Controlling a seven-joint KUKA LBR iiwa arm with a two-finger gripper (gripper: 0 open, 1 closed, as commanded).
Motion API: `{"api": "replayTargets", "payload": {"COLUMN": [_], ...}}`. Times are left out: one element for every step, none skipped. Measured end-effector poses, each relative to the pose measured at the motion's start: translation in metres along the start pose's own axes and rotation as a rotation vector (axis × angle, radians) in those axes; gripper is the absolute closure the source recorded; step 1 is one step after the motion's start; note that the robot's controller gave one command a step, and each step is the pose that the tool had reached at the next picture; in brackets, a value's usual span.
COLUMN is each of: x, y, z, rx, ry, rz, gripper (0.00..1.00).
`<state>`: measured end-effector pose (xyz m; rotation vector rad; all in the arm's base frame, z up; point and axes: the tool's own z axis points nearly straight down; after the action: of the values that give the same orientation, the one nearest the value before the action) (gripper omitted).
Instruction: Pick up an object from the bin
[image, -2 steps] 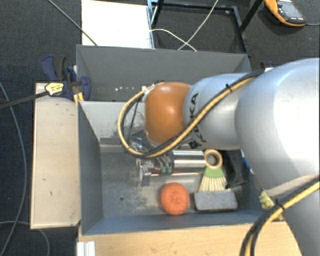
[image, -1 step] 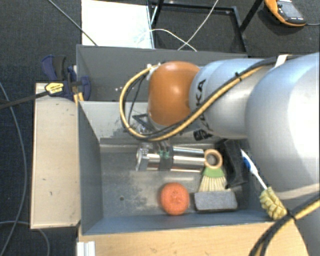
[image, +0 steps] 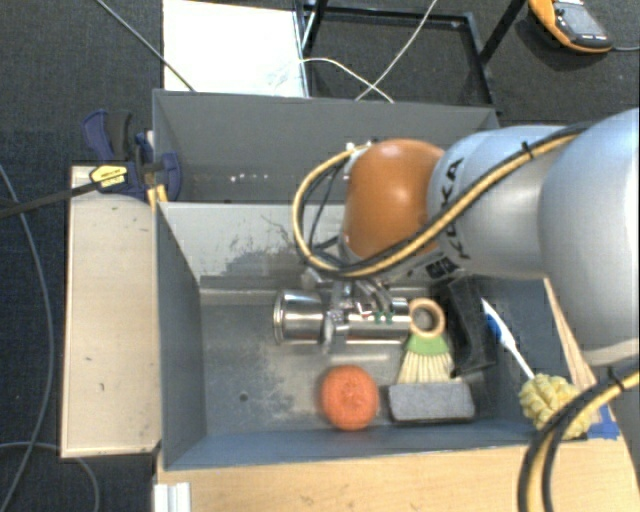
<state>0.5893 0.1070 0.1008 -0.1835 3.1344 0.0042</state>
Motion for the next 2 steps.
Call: {"api": "replayTargets", "payload": {"x": [-0.0001,-0.0051], "y": [0.0036,0.0114], "z": [0.0303,0.0306], "rx": [-0.006,-0.001], "ry": [-0.007,-0.002], "rz": [0.322,0.144], "gripper": [0.0,1.0]}}
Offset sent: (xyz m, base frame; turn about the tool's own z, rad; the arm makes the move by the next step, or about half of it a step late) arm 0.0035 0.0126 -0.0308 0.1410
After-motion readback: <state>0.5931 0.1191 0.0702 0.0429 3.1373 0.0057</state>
